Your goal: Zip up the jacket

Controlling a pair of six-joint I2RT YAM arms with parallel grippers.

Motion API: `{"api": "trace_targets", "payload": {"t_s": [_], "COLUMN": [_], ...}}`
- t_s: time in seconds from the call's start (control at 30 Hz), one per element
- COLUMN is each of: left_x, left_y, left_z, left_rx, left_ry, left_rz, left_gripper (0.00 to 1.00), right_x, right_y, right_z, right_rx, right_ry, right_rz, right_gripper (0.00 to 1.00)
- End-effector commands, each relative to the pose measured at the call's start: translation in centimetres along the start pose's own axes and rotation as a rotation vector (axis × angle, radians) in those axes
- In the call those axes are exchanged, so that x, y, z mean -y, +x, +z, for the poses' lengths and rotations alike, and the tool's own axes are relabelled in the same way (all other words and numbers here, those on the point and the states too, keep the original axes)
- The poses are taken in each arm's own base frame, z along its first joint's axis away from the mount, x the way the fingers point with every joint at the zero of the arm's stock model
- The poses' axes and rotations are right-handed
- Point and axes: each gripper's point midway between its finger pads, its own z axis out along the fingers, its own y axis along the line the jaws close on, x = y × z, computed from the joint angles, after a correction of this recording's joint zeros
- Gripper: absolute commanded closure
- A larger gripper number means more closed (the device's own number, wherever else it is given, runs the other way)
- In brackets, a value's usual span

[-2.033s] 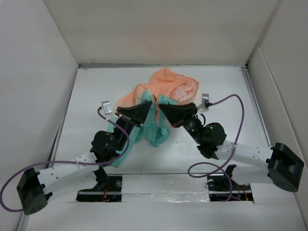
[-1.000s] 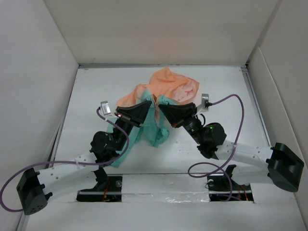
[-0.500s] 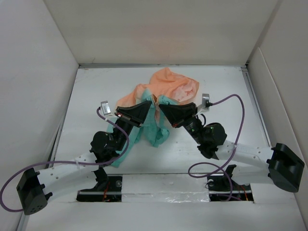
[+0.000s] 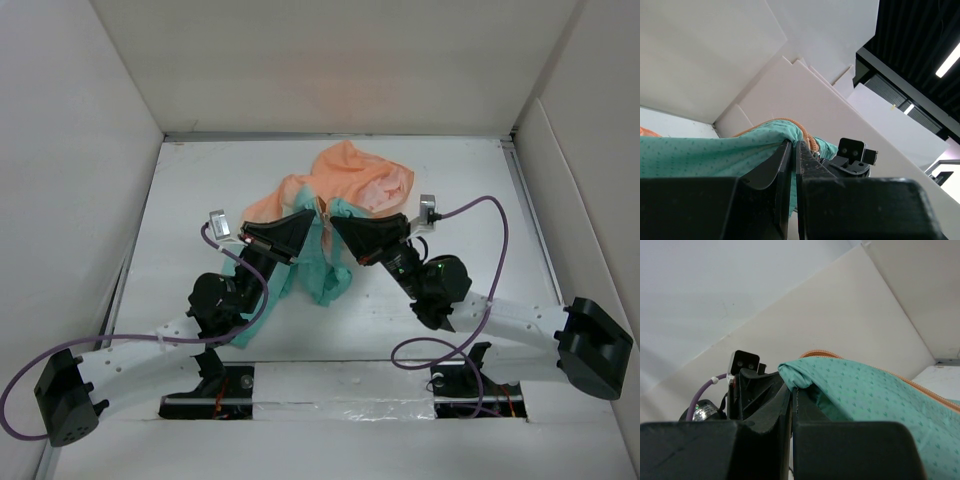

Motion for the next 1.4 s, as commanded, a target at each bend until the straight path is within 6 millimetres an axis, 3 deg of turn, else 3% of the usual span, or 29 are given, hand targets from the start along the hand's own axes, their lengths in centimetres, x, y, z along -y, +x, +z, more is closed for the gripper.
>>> {"api": "trace_targets", "payload": {"t_s": [0.0,0.7,1.37], "left_x": [1.9,1.7,2.1], "left_y": [-1.1,-0.8,-0.4], "left_z": [-0.1,-0.6,-0.8], "left_rx": [0.037,0.027,0.002], "left_ry": [0.076,0.086,0.115], "left_rz": [-0.032,-0.044,-0.016], "left_gripper": [1.0,1.0,1.0], "right_x": [-1.4,-1.6,-0.6], "right_y": [-2.0,-2.7,-2.3], "right_z": [0.7,0.7,1.4], "right_rx": [0.069,0.091,0.083], "right_ry": [-0.051,-0.049,0.002], "right_rz": [0.004,-0.004,0.051], "right_gripper": [1.0,1.0,1.0]}}
